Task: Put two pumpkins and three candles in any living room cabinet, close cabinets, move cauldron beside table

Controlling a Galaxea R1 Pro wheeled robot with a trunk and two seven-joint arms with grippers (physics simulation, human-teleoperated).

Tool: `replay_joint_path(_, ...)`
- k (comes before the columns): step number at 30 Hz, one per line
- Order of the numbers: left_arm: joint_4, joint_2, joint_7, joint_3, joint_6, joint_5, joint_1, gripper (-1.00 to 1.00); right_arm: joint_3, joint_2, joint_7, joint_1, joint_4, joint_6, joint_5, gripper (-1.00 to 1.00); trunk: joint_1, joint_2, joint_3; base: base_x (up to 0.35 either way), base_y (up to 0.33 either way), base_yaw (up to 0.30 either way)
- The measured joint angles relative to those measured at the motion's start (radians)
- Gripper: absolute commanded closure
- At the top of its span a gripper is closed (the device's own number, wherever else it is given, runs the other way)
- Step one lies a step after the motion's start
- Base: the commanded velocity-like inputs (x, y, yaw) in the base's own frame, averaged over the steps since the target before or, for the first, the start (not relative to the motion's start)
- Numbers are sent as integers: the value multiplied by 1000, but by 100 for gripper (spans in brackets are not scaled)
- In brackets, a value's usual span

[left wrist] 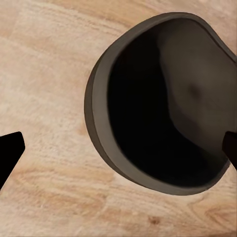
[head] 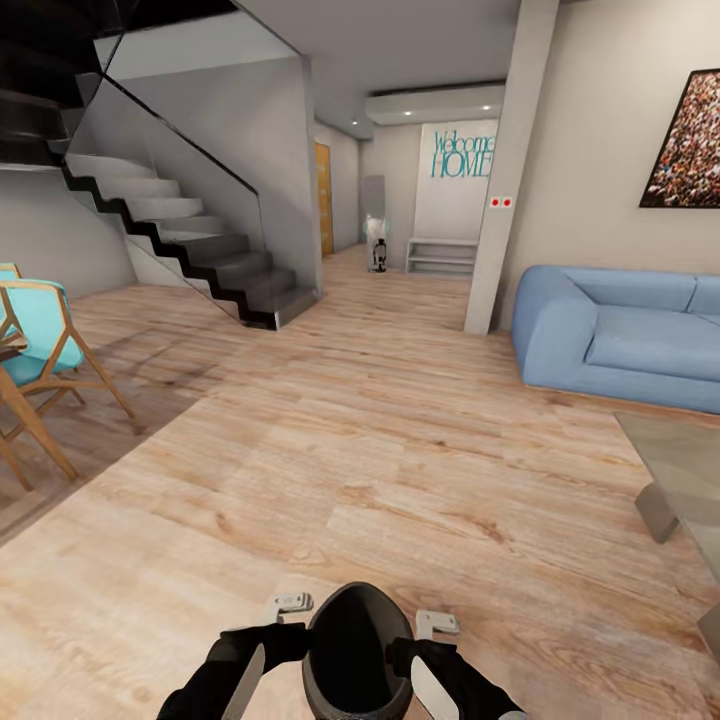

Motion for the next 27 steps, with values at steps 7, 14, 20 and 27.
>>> replay_joint_path(7, 1, -2, 0, 1, -2, 0, -3, -100, 0, 0, 1, 1, 0, -6, 1, -100, 27, -49, -22, 0, 0, 0)
replay_joint_path(14, 13, -3, 0, 0, -35, 0, -4, -100, 1, 0, 0, 0, -1, -7, 5, -100, 54, -98, -44, 0, 0, 0)
replay_joint_path(20, 23, -2, 0, 0, -44, 0, -4, -100, 1, 0, 0, -2, -18, -4, 4, -100, 77, -140, -63, 0, 0, 0)
replay_joint_path(27, 24, -2, 0, 0, -46, -1, -4, -100, 1, 0, 2, -2, -30, -6, 5, -100, 104, -189, -85, 0, 0, 0)
